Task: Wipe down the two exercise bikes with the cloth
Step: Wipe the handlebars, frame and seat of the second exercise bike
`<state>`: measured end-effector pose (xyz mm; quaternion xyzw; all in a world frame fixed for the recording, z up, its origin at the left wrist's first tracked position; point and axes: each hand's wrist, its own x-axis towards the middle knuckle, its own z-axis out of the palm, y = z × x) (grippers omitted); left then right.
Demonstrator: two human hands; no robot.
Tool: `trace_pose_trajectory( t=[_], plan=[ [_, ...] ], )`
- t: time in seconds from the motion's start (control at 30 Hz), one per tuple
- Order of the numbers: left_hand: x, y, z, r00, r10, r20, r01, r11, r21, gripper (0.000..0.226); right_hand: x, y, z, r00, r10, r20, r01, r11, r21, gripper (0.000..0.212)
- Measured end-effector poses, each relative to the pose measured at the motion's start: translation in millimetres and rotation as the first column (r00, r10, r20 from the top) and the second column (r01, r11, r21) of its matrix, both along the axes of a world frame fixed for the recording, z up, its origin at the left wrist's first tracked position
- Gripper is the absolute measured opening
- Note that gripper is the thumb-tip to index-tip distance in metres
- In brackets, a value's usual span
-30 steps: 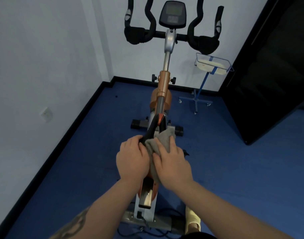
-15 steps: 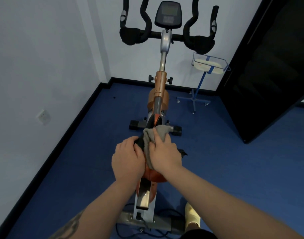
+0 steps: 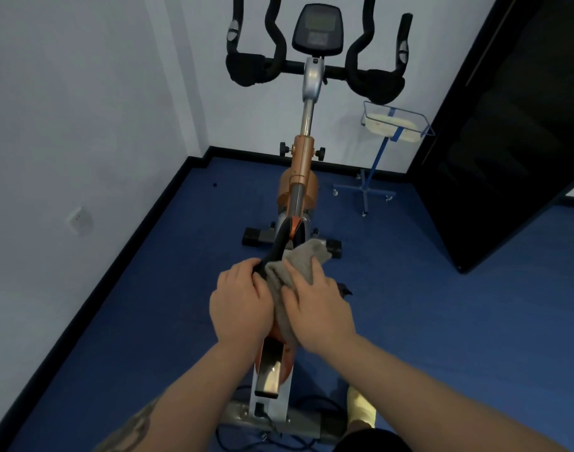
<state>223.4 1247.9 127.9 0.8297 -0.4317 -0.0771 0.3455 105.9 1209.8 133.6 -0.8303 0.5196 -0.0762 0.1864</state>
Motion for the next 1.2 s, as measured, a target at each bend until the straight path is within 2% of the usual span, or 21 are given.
trace_pose_trajectory(
  t=[0.1,0.17,0.27,0.47,0.6,0.67,0.8,0.87,0.97,1.03,1.13,1.2],
  plan=[
    [0,0,0,1.0,0.007,0.007,-0.007,1.0,0.008,0.029,13,-27,10,0.997,-0.069,0.021,0.066,0.988,0.14,0.05],
    [-1,1,1,1.0,0.003,0.0,-0.003,1.0,0.007,0.03,15,-15,8,0.997,-0.08,-0.001,0.08,0.993,0.092,0.05],
    [-1,0,2,1.0,-0.003,-0.015,0.003,1.0,0.017,0.031,0,13,-2,1.0,-0.008,-0.026,0.008,1.0,-0.015,0.05],
    [0,2,3,1.0,-0.007,-0.022,0.008,1.0,0.014,0.03,21,-22,11,0.993,-0.116,0.001,0.114,0.985,0.133,0.05],
    [-1,1,1,1.0,-0.009,-0.023,0.009,1.0,0.009,0.031,2,13,-2,1.0,-0.019,-0.016,0.019,0.999,-0.026,0.051],
    [-1,0,1,1.0,-0.008,-0.008,0.008,1.0,0.017,0.03,-3,-1,0,1.0,0.001,0.012,-0.002,1.0,0.017,0.051],
    [-1,1,0,1.0,-0.001,0.012,0.001,1.0,0.006,0.029,16,-34,11,0.995,-0.084,0.059,0.071,0.977,0.199,0.052],
    [0,1,-1,1.0,0.006,0.007,-0.006,1.0,0.01,0.03,19,-18,7,0.995,-0.098,-0.007,0.098,0.987,0.126,0.052],
    [-1,1,-1,1.0,-0.006,0.0,0.006,1.0,0.005,0.031,7,5,-2,0.999,-0.015,-0.032,0.015,1.0,0.01,0.052],
    [-1,0,0,1.0,-0.003,0.003,0.003,1.0,0.006,0.031,6,-9,3,1.0,-0.015,-0.006,0.015,0.998,0.053,0.052],
    [-2,1,0,1.0,0.005,-0.002,-0.005,1.0,0.01,0.031,19,-28,12,0.995,-0.101,0.002,0.1,0.979,0.175,0.052],
    [-1,1,-1,1.0,0.002,-0.01,-0.002,1.0,0.003,0.031,19,-13,9,0.995,-0.097,-0.024,0.099,0.989,0.106,0.052]
  ],
)
